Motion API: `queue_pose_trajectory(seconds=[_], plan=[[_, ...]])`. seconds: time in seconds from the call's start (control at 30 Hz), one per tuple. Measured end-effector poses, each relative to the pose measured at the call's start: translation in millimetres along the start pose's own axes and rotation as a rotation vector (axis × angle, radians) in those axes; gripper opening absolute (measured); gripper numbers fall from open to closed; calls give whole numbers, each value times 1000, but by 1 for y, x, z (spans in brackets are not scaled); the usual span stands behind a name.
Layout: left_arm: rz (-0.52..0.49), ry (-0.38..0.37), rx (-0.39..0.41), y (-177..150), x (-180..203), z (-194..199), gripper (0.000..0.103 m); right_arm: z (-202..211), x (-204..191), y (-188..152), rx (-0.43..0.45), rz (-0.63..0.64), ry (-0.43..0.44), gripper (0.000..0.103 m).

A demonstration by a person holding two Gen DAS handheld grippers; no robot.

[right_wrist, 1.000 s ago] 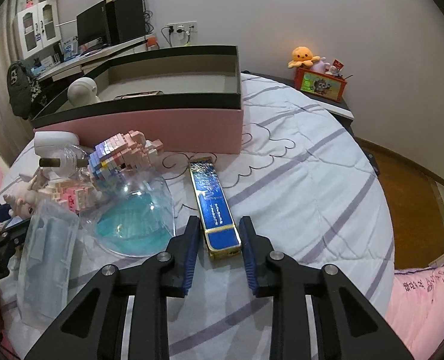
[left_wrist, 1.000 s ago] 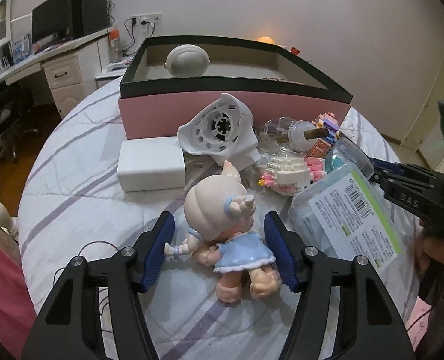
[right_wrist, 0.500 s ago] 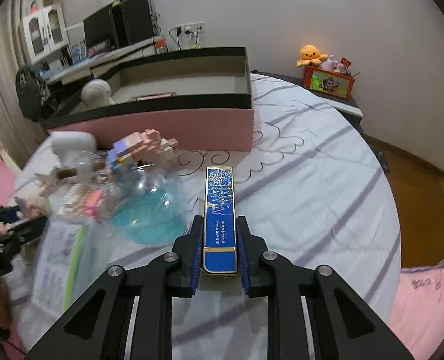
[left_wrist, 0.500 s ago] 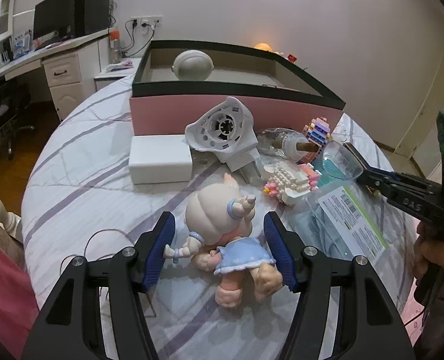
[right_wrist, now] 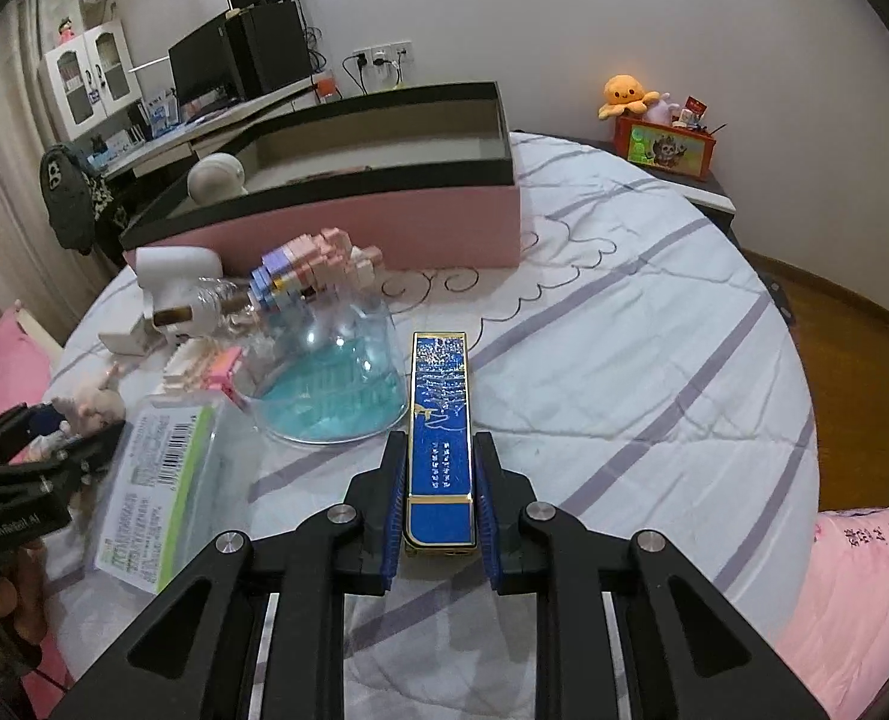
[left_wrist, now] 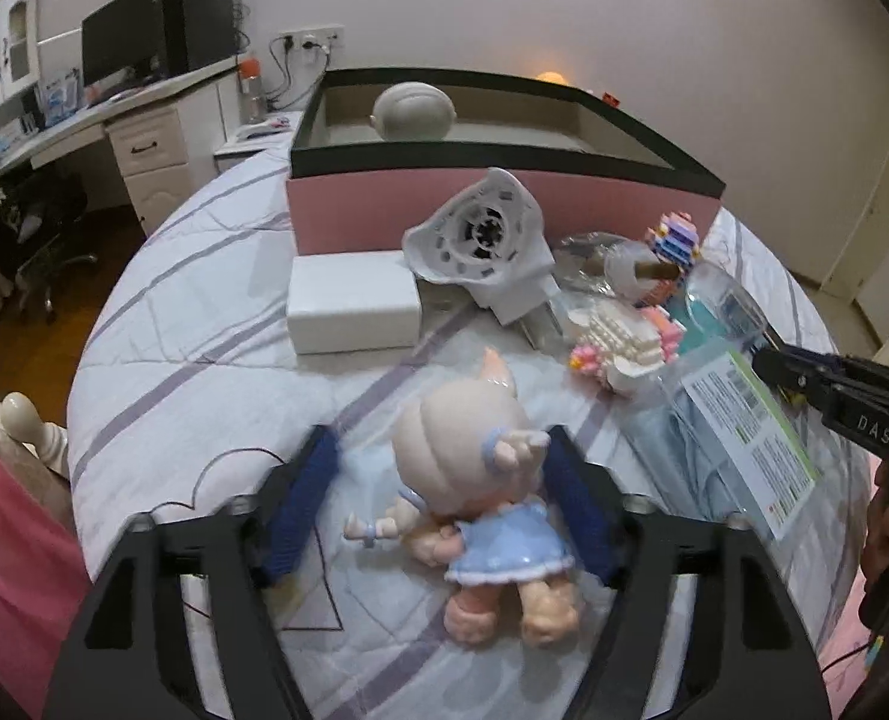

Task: Organize rigid objects
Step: 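Lower the doll and blue-gold box into the pink box and release both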

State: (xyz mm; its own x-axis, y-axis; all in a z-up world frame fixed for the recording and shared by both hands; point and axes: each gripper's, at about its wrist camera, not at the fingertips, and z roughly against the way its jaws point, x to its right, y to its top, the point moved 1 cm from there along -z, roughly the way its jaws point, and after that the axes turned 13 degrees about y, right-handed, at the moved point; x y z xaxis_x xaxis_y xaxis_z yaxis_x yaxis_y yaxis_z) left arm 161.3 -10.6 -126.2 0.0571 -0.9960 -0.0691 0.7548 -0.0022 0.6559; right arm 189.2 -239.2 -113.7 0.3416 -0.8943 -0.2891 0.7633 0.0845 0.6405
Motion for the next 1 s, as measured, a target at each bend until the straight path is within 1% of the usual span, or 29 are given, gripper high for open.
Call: queue_pose_trajectory(seconds=[0.03,0.1,0.2,0.27,0.53,0.7,0.77,0.87,1.0], plan=[[12,-14,1,0,-3,1,55,1,0,1,3,-4,-2,21],[33,-38,-5,1,-7,0,55,1,1,4,4,0,-11,21],[38,-50,5,1,-9,0,55,-10,1,7,-26,21,-17,20],[45,-65,10,0,-9,2,55,-10,0,9,-23,24,-21,21],[37,-67,46,2,-12,19,55,17,-11,10,37,22,12,21],[34,-72,80,8,-14,33,55,34,-23,22,79,49,32,21],[31,-74,99,15,-14,40,55,41,-31,29,98,67,44,21],[24,-66,141,34,-16,51,55,47,-41,46,120,101,54,21],[11,-47,210,72,-18,62,55,47,-53,77,151,136,66,21]])
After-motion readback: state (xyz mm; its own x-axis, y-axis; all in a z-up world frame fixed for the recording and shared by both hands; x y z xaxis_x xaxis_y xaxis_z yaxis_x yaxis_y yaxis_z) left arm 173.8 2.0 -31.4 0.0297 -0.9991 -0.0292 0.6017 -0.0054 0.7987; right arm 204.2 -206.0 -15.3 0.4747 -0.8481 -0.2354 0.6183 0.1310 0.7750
